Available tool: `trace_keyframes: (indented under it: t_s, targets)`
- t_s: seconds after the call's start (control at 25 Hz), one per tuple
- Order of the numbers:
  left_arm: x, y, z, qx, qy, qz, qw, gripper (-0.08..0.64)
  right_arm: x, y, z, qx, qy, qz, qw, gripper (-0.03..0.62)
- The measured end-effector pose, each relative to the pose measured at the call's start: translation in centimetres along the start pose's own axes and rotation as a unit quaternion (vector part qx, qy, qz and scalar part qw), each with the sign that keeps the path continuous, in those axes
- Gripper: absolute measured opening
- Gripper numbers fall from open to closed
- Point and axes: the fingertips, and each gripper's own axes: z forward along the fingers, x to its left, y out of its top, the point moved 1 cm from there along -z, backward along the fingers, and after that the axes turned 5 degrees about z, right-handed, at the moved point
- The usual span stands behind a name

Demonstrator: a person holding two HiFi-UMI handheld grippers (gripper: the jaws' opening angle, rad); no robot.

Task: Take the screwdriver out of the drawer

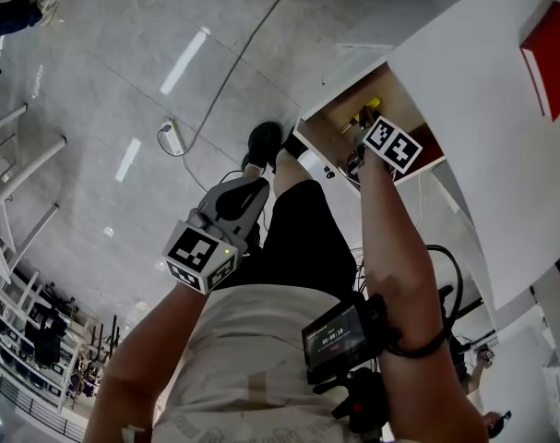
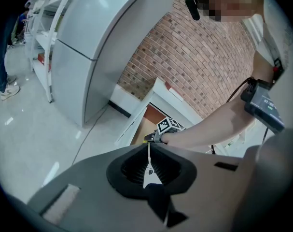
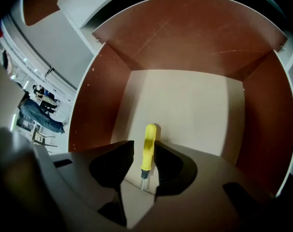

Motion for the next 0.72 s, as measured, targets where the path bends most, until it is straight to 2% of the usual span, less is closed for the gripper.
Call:
trace_keyframes:
  t_s: [0.24, 0.48, 0.6, 0.72]
  targets:
    - [0.6, -0.3, -0.2, -0.005, 0.012, -0.013, 0.9998, 0.015, 0.1, 0.2, 1.1, 0.002, -0.012, 0.009, 1.0, 0.12]
    - [1.1, -0.8, -0.5, -0.006, 0.023, -0.023, 0.9995, 0.015, -0.2, 0.2, 2.2, 0.002, -0.044, 0.016, 0.999, 0.12]
    - [1.0, -1.1, -0.5, -0.006, 0.027, -0.027, 0.9993, 0.015, -0.9, 0.3, 2.4, 0.004, -0.072, 0.018, 0.997, 0.067]
    - [1.1, -1.2, -0.6, -0.007, 0.028, -0.029, 0.9991, 0.015, -0.9, 0.3, 2.3, 0.001, -0.077, 0.018, 0.997, 0.064]
